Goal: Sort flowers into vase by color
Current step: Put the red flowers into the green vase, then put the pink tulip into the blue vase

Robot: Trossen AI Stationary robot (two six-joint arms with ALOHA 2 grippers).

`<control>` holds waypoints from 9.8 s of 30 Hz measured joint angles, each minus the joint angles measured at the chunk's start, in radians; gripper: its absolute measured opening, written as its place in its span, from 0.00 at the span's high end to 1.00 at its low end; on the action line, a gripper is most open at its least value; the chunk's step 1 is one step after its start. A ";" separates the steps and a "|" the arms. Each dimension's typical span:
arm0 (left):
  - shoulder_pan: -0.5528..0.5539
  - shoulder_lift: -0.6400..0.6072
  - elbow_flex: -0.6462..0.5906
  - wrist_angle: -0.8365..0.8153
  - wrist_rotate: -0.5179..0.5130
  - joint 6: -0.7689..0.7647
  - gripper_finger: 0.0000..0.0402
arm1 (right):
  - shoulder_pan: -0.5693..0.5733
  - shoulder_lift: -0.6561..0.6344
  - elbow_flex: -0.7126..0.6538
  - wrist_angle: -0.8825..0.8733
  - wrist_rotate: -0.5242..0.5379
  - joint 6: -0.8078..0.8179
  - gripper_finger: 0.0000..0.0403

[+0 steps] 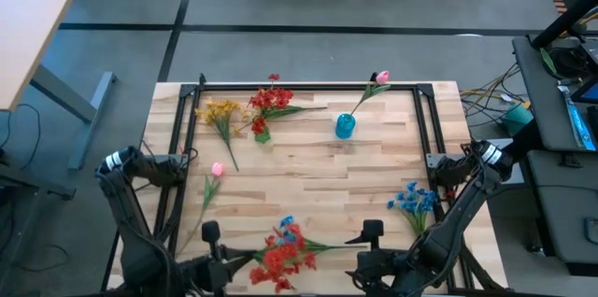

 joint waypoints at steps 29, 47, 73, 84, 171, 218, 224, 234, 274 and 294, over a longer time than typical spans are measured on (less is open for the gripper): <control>0.274 -0.815 -1.160 1.587 0.427 0.926 1.00 | -0.070 -0.056 0.000 -0.002 0.022 -0.207 0.19; 1.050 -1.148 -1.558 1.988 0.882 1.012 1.00 | -0.423 -0.228 -0.059 0.000 -0.213 -0.542 0.19; 1.624 -0.743 -1.588 2.239 1.183 0.446 1.00 | -0.688 -0.498 -0.471 0.378 -0.481 -0.534 0.19; 1.623 -0.651 -1.588 2.269 1.184 0.577 1.00 | -0.671 -0.498 -0.475 0.381 -0.477 -0.495 0.19; 0.902 -1.306 -1.394 0.719 0.963 -0.121 0.26 | -0.313 0.024 -0.134 0.088 -0.636 0.052 0.19; 0.235 -0.280 -0.785 -0.133 0.902 -1.111 0.31 | -0.292 0.045 -0.003 -0.276 -0.447 0.006 0.19; 0.234 -0.236 -0.787 -0.147 0.977 -1.149 0.33 | -0.328 0.045 -0.003 -0.274 -0.447 -0.073 0.19; 0.234 -0.223 -0.790 -0.147 1.002 -1.164 0.33 | -0.422 0.045 -0.003 -0.272 -0.471 -0.185 0.19; 0.234 -0.227 -1.057 0.006 1.059 -1.238 0.42 | -0.263 -0.355 -0.034 -0.351 -0.256 0.078 0.19; 0.234 -0.224 -1.066 0.061 1.016 -1.241 0.84 | -0.205 -0.483 -0.266 -0.130 -0.140 0.069 0.19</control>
